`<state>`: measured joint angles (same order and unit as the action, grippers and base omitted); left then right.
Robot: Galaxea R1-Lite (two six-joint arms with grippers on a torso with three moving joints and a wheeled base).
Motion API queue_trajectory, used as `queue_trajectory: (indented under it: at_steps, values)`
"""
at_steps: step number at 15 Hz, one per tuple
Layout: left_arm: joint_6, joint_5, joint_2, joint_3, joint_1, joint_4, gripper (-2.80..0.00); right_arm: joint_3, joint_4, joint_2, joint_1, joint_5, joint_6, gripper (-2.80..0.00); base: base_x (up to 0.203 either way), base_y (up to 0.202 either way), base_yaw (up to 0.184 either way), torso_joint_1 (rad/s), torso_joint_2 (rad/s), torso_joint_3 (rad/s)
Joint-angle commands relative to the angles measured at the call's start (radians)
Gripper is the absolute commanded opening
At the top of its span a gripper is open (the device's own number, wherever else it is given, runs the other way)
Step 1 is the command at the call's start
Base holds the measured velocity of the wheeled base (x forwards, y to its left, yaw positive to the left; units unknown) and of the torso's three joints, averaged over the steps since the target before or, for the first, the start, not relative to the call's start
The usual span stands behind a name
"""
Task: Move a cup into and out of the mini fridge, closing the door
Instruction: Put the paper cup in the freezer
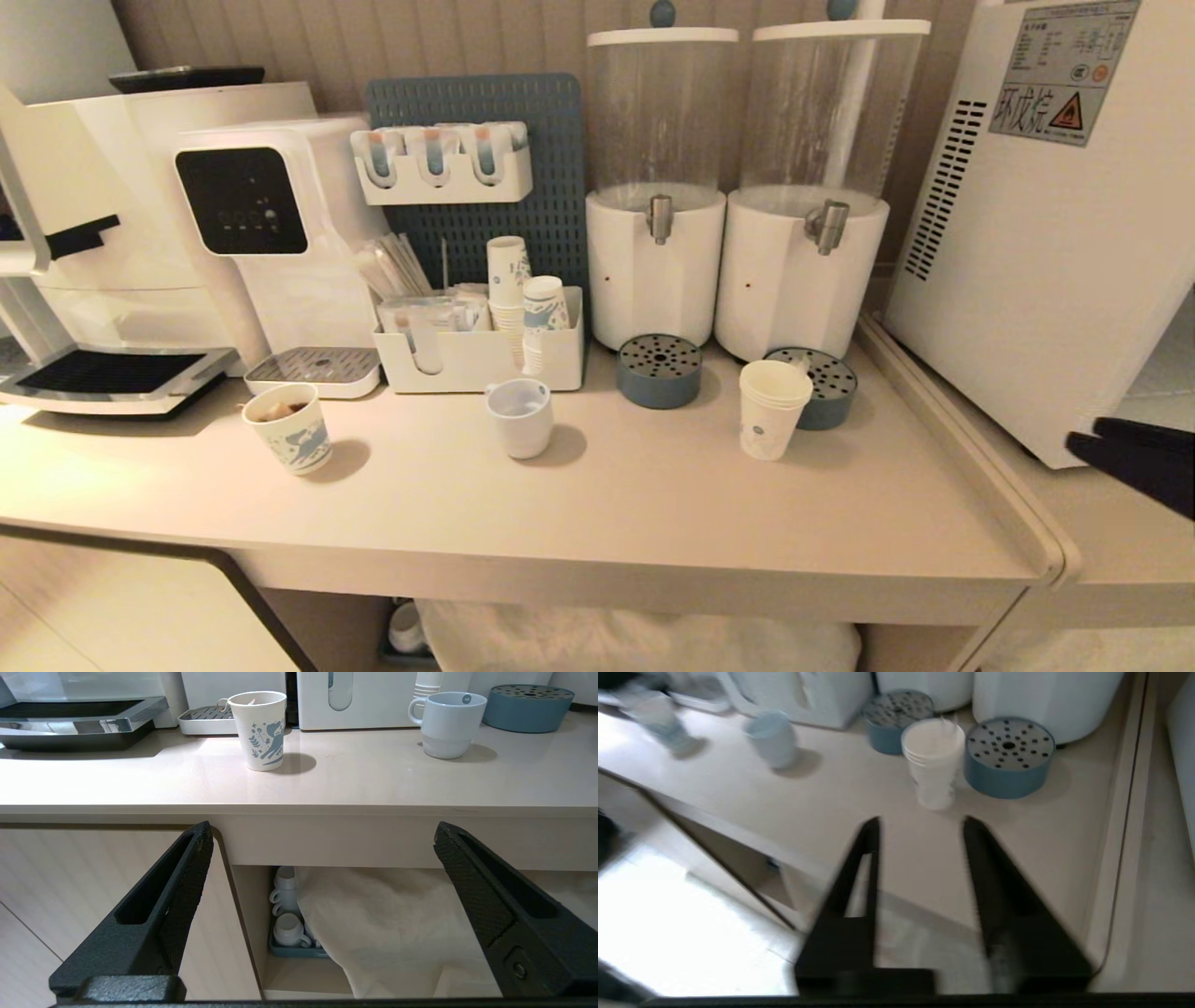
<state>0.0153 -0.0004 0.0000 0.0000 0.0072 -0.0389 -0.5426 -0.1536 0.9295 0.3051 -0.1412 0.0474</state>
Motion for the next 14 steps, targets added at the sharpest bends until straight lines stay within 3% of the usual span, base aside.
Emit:
queue_trajectory:
  at_steps: [1,5,11,14]
  values:
    - [-0.002,0.000,0.000,0.018,0.000,-0.001,0.00,0.126,-0.237,0.164,-0.007,0.001,-0.032,0.00,0.000,0.000,0.000,0.000,0.00,0.000]
    - [-0.002,0.000,0.002,0.018,0.000,-0.001,0.00,0.298,-0.660,0.422,-0.008,0.003,-0.090,0.00,0.000,0.000,0.000,0.000,0.00,0.000]
    - [-0.003,0.000,0.000,0.018,0.000,-0.001,0.00,0.360,-1.230,0.951,-0.007,0.007,-0.129,0.00,0.000,0.000,0.000,0.000,0.00,0.000]
    - [-0.006,0.000,0.000,0.018,0.000,-0.001,0.00,0.301,-1.356,1.134,-0.007,0.050,-0.150,0.00,0.000,0.000,0.000,0.000,0.00,0.000]
